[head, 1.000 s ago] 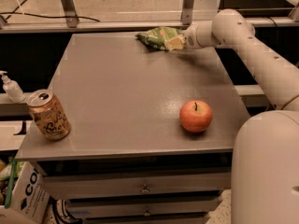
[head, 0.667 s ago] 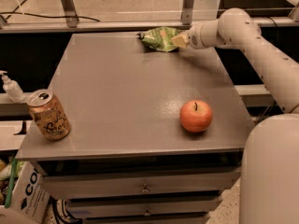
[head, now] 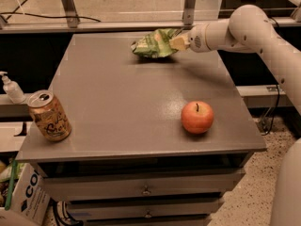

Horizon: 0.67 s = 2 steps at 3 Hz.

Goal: Move green jalapeno chip bag near orange can

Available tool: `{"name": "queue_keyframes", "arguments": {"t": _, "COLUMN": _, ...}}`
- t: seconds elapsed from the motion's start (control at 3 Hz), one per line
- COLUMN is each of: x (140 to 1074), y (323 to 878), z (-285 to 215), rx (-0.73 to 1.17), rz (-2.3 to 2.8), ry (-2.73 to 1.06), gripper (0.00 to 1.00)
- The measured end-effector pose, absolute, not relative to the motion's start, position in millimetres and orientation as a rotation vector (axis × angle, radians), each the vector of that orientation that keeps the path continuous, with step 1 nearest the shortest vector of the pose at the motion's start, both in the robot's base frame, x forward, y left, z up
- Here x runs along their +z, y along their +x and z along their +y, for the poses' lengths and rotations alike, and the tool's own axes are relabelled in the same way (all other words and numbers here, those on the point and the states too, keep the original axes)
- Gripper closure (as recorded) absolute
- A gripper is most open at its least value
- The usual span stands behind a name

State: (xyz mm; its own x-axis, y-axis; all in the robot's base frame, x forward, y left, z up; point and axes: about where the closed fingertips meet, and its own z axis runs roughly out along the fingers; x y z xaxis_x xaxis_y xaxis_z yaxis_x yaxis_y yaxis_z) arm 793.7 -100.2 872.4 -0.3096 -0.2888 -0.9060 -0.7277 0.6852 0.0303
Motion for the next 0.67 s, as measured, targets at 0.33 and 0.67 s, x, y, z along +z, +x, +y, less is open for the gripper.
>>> {"name": "queue_keyframes", "arguments": {"t": 0.33, "x": 886, "y": 745, "z": -71, "rx": 0.731, "rz": 1.885, "ry": -0.805, "gripper": 1.0}}
{"name": "queue_keyframes", "arguments": {"t": 0.67, "x": 899, "y": 692, "z": -41, "rx": 0.936, "rz": 1.856, "ry": -0.819, "gripper": 1.0}}
